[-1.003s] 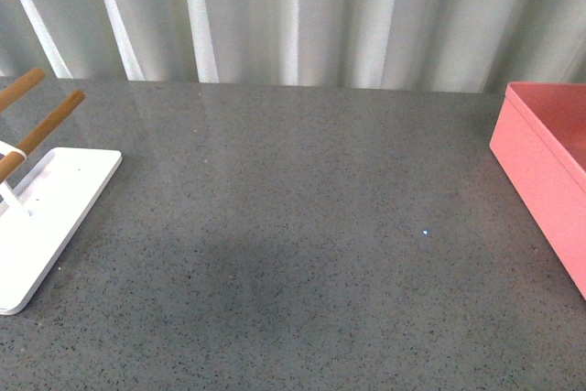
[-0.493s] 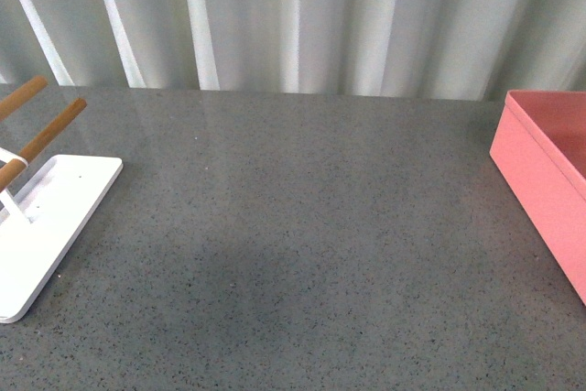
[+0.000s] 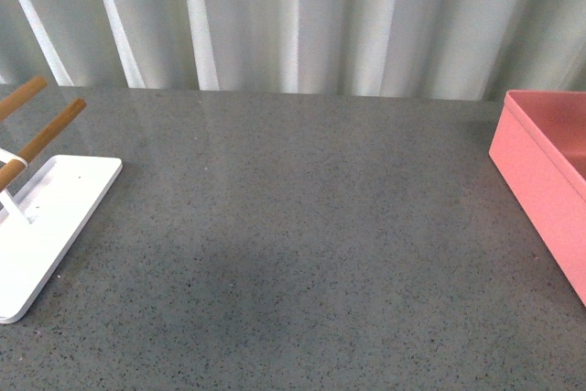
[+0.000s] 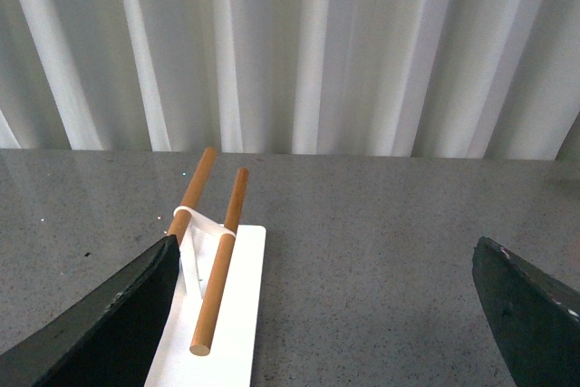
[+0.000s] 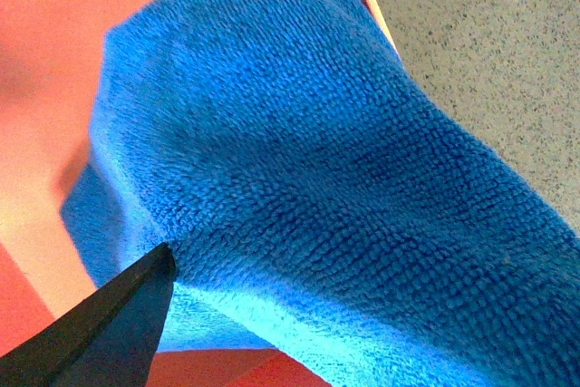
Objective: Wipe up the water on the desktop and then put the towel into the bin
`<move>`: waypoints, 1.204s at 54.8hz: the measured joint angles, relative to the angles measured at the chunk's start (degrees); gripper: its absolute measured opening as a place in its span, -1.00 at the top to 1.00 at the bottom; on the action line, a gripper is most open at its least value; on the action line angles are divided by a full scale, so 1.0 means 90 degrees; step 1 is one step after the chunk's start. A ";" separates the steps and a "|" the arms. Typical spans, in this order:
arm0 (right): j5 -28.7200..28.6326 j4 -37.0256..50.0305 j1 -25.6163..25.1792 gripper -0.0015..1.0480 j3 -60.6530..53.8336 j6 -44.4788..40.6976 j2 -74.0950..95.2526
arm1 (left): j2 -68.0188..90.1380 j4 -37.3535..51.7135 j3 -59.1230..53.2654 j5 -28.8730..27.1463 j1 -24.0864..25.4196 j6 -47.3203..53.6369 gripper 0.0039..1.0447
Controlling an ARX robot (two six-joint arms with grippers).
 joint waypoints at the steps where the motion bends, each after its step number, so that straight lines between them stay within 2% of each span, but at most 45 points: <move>1: -0.0061 -0.0036 0.0000 -0.86 0.0000 -0.0017 0.0036 | 0.0000 0.0000 0.0000 0.0000 0.0000 0.0000 -0.88; 14: -0.0010 -0.0580 0.0010 -0.86 0.0010 0.0046 0.0367 | 0.0000 0.0000 0.0000 0.0000 0.0000 0.0000 -0.88; 20: 0.0231 -0.0559 0.0070 -0.86 -0.0148 0.0129 0.0408 | 0.0000 0.0000 0.0000 0.0000 0.0000 0.0000 -0.88; 35: 0.0291 -0.0294 0.0260 -0.86 -0.0423 0.0146 0.0168 | 0.0000 0.0000 0.0000 0.0000 0.0000 0.0000 -0.88; 54: -0.0260 -0.0721 0.0340 -0.86 0.0653 -0.0053 -0.0512 | 0.0000 0.0000 0.0000 0.0002 0.0000 0.0000 -0.88; 66: -0.0355 -0.0748 0.0340 -0.86 0.0901 -0.0119 -0.0578 | 0.0000 0.0000 0.0000 0.0002 0.0000 0.0000 -0.88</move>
